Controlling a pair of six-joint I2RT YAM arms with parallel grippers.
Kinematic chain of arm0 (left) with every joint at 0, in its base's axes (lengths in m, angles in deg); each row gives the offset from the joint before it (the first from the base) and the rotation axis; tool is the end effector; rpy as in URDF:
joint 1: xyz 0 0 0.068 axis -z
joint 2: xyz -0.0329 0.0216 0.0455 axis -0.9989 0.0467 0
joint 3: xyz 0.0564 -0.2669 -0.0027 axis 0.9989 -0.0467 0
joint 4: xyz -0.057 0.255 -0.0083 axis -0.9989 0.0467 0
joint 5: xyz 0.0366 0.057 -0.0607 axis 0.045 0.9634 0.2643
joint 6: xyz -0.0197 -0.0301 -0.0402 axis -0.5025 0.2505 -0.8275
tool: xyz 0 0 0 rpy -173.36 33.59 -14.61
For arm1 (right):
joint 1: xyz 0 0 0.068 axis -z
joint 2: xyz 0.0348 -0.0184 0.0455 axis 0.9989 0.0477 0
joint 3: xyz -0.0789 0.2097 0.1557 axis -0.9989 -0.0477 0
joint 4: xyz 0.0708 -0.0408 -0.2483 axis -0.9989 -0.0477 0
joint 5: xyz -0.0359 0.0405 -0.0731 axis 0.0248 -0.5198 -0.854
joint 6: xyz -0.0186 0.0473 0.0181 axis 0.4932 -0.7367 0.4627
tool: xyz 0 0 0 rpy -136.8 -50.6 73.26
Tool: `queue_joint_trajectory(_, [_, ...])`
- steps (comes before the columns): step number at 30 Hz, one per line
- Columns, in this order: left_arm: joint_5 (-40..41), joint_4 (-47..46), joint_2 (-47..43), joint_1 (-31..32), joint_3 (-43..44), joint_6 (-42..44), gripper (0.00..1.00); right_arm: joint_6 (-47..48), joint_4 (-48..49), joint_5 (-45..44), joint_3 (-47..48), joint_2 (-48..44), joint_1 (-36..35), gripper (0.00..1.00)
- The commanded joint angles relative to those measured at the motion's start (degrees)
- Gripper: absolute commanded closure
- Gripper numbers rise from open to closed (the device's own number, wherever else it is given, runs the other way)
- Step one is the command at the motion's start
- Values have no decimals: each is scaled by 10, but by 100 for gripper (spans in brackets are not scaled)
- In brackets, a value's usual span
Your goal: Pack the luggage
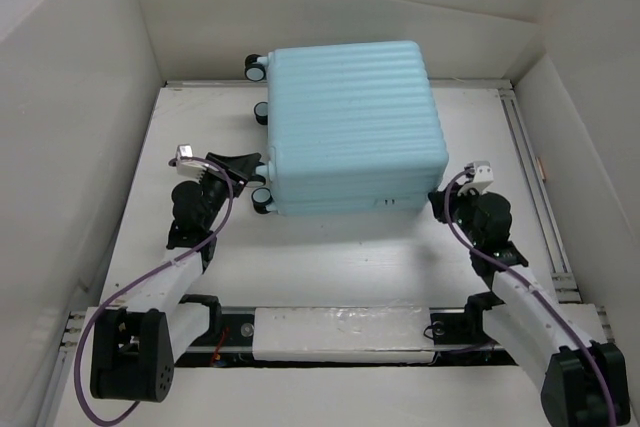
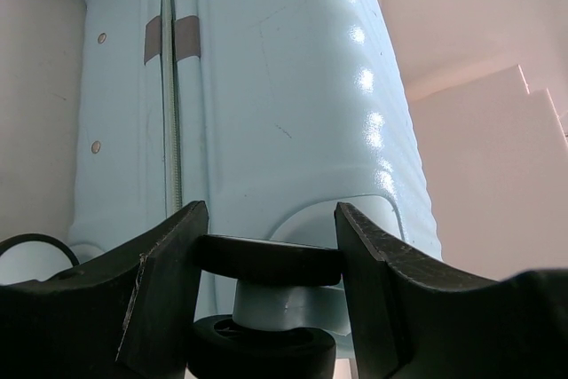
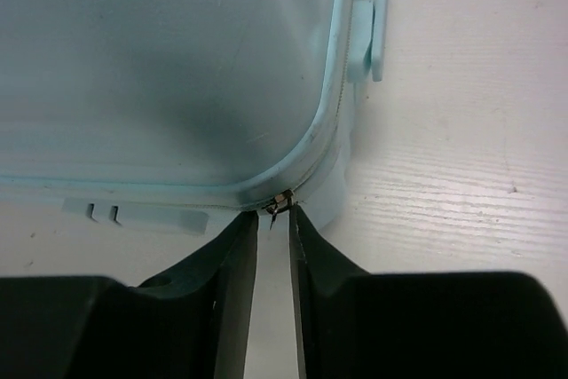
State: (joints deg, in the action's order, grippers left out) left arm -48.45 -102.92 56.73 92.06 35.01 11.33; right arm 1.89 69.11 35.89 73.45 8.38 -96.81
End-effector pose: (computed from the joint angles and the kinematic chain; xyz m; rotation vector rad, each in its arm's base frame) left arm 0.2098 -0.0282 0.2440 -0.4865 1.4921 -1.1350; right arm 0.1780 0.0353 0.2067 -0.0702 1.8374 0.4009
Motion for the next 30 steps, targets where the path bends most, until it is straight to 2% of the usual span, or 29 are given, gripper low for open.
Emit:
queue_joint_trajectory(1, [-11,-46,-8,0,10,-2,100,-10,86,-35,-3,-30,-2,75])
queue_joint_trajectory(4, [-6,-36,-14,0,5,4,100,-31,86,-65,-9,-31,-2,74])
queue_joint_trajectory(7, [-6,-24,-27,0,5,4,100,-32,86,-66,10,10,-2,73])
queue_joint_trajectory(13, [0,-11,-32,0,16,16,100,-19,116,-33,23,56,-2,72])
queue_joint_trajectory(14, [0,-11,-32,0,16,16,100,-19,116,-28,23,56,-2,74])
queue_joint_trajectory(18, [0,-30,-26,0,11,16,100,-12,123,-23,23,56,-2,100])
queue_joint_trajectory(22, [-13,-55,-15,0,5,16,100,-12,129,-16,5,31,-2,100])
queue_joint_trajectory(25, [-13,-73,-2,7,5,16,100,-48,129,5,-28,2,-14,100])
queue_joint_trajectory(30, [-13,-92,29,22,5,16,100,-159,132,56,-83,-109,-77,100])
